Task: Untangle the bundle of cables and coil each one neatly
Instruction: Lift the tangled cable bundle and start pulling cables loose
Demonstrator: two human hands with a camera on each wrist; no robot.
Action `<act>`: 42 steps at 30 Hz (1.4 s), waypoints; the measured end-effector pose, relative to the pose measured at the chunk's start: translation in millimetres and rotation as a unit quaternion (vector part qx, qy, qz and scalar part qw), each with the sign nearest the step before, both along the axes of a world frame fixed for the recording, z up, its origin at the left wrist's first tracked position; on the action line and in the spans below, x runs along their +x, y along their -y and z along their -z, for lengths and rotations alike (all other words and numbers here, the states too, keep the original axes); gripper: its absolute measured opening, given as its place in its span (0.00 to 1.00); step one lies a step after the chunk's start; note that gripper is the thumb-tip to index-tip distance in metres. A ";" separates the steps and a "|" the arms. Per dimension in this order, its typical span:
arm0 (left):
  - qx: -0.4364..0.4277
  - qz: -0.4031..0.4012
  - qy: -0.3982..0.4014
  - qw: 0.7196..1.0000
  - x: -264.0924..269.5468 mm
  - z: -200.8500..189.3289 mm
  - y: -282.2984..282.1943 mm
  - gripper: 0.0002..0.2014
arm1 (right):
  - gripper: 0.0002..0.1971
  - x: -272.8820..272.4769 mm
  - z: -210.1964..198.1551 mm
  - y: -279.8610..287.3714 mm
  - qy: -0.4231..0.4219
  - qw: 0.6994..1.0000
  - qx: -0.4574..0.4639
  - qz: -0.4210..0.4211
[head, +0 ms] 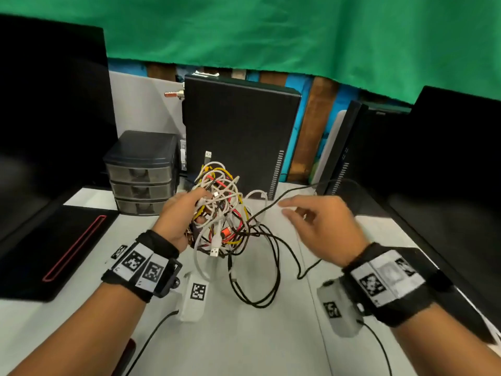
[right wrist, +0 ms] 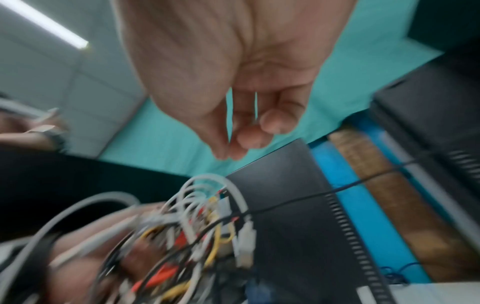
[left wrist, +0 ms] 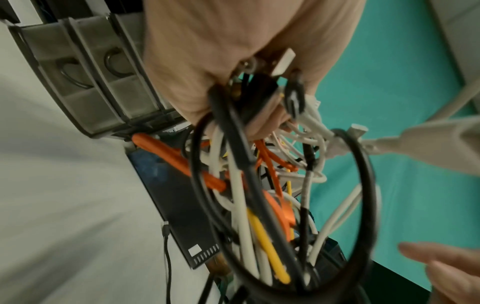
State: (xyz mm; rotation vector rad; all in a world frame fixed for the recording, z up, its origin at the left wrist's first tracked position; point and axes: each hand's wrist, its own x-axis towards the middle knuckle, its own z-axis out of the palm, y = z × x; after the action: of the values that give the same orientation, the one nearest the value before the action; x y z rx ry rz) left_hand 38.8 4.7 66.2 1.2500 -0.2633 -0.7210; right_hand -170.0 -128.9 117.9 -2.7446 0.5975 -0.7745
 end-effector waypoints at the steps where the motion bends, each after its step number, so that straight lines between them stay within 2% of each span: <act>1: -0.006 0.010 -0.008 1.000 -3.4 -1.2 -0.5 0.20 | 0.12 8.2 6.6 -9.2 -0.059 0.998 -0.023 -0.019; 3: -0.009 0.019 -0.010 1.000 -7.0 -1.3 -0.6 0.27 | 0.15 22.8 16.6 -17.6 -0.144 0.986 -0.082 -0.023; 4: -0.008 0.025 -0.007 1.000 -7.0 -0.9 -0.4 0.24 | 0.15 28.7 18.5 -19.7 -0.172 0.979 -0.109 -0.026; 7: 0.004 0.025 0.006 1.000 -7.5 -2.3 0.2 0.02 | 0.12 37.5 18.2 -21.2 -0.229 0.957 -0.172 -0.032; 10: 0.011 0.037 0.004 0.999 -2.9 1.0 -0.6 0.04 | 0.08 36.4 18.4 -15.4 -0.266 0.941 -0.204 -0.045; 12: 0.000 0.061 -0.020 0.998 1.6 2.9 -2.5 0.06 | 0.10 34.1 22.0 -13.4 -0.268 0.940 -0.200 -0.069; 15: -0.019 0.072 -0.036 0.997 3.5 2.6 -4.4 0.19 | 0.10 33.2 27.7 -14.8 -0.229 0.947 -0.206 -0.087; 17: -0.023 0.079 -0.035 0.996 0.5 1.3 -4.5 0.24 | 0.08 34.6 27.3 -16.8 -0.186 0.954 -0.216 -0.088; 19: -0.010 0.090 -0.028 0.996 -1.9 2.5 -3.7 0.18 | 0.08 37.2 25.8 -18.9 -0.203 0.951 -0.217 -0.087; 21: 0.017 0.084 -0.004 0.996 -3.6 2.1 -2.1 0.05 | 0.09 37.7 24.2 -19.5 -0.238 0.944 -0.207 -0.094; 22: 0.024 0.079 0.011 0.997 -3.7 1.8 -2.0 0.02 | 0.10 36.2 22.1 -18.4 -0.237 0.945 -0.207 -0.093; 24: 0.026 0.066 0.029 0.997 -0.7 0.8 -1.3 0.02 | 0.10 29.4 14.8 -13.7 -0.203 0.958 -0.190 -0.073; 27: 0.052 0.012 0.050 0.997 12.3 3.5 -5.5 0.09 | 0.07 11.8 1.0 6.1 -0.054 0.993 -0.101 -0.003; 29: 0.057 -0.003 0.036 0.998 22.8 4.9 -10.5 0.07 | 0.02 -2.0 -10.2 32.3 0.025 0.997 -0.020 0.069; 30: 0.051 0.000 0.017 0.999 27.4 4.6 -13.1 0.10 | 0.02 -9.6 -16.4 50.3 0.070 0.990 0.032 0.121; 31: 0.041 0.006 -0.004 0.999 32.8 4.8 -16.0 0.16 | 0.02 -17.7 -24.5 70.2 0.136 0.970 0.089 0.182; 32: 0.031 0.008 -0.019 0.999 37.6 4.9 -18.4 0.21 | 0.05 -26.2 -32.7 90.9 0.208 0.936 0.135 0.250; 34: 0.028 0.011 -0.016 0.999 43.7 7.6 -20.1 0.27 | 0.14 -42.8 -47.2 116.2 0.275 0.883 0.139 0.355; 35: 0.034 0.009 -0.016 0.999 45.0 8.2 -19.9 0.28 | 0.17 -42.4 -52.6 116.2 0.288 0.876 0.119 0.368; 36: 0.040 0.006 -0.020 0.999 45.0 8.5 -18.7 0.31 | 0.17 -35.3 -55.5 108.1 0.286 0.890 0.093 0.343; 37: 0.043 0.003 -0.026 0.999 44.0 10.0 -17.4 0.34 | 0.15 -24.2 -57.8 90.9 0.269 0.917 0.071 0.286; 38: 0.040 -0.001 -0.032 0.999 43.5 13.2 -14.5 0.36 | 0.12 -12.5 -55.0 71.1 0.239 0.946 0.042 0.216; 40: 0.043 0.002 -0.036 0.998 39.9 15.3 -9.5 0.35 | 0.05 7.9 -41.1 25.9 0.139 0.988 -0.012 0.066; 42: 0.033 0.022 -0.045 0.998 32.6 14.2 -5.9 0.30 | 0.07 23.4 -20.5 -12.1 0.007 0.997 -0.058 -0.041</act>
State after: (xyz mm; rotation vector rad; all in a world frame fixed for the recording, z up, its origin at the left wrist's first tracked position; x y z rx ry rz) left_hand 71.4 10.6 52.1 1.2736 -0.1946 -0.8276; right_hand -146.7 -116.8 138.5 -2.8451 0.4473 -0.8343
